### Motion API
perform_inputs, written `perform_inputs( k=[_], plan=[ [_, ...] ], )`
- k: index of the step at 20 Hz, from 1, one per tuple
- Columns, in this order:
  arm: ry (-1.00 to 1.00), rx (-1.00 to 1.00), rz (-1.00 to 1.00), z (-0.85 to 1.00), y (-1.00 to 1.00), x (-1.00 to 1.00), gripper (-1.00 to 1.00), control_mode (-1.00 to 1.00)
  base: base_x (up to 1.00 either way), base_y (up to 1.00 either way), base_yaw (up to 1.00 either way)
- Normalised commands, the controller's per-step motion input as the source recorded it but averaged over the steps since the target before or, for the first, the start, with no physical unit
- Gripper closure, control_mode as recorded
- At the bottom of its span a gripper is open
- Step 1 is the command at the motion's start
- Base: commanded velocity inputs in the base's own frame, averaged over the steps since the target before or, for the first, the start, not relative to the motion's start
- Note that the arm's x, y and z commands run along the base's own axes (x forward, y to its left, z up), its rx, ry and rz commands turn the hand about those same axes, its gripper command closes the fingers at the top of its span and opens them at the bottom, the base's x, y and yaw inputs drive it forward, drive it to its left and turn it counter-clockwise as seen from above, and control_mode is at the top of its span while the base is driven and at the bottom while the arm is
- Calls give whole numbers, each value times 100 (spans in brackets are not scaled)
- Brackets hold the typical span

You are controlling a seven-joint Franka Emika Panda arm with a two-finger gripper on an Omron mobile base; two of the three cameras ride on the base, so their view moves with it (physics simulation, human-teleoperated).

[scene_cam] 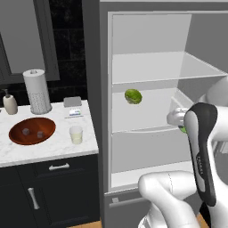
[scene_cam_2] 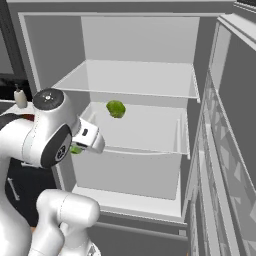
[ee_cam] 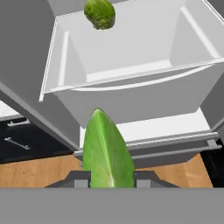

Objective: Grab a lemon wedge from the fridge and one ice cube from the ice bowl, and put them in the glass of lemonade.

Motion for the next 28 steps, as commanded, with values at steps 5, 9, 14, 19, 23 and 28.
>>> perform_inputs(
  k=[5,9,14,19,23,28],
  plan=[
    [-1,0,0,0,3,-12,100,100,-78,57,0],
    [0,0,0,0,0,0,100,100,-26,100,-11],
    [0,0,0,0,0,0,100,100,38,100,-18],
    [0,0,0,0,0,0,100,100,97,84,0],
    [0,0,0,0,0,0,100,100,92,18,0],
    [0,0,0,0,0,0,100,100,21,-1,-7]
  ],
)
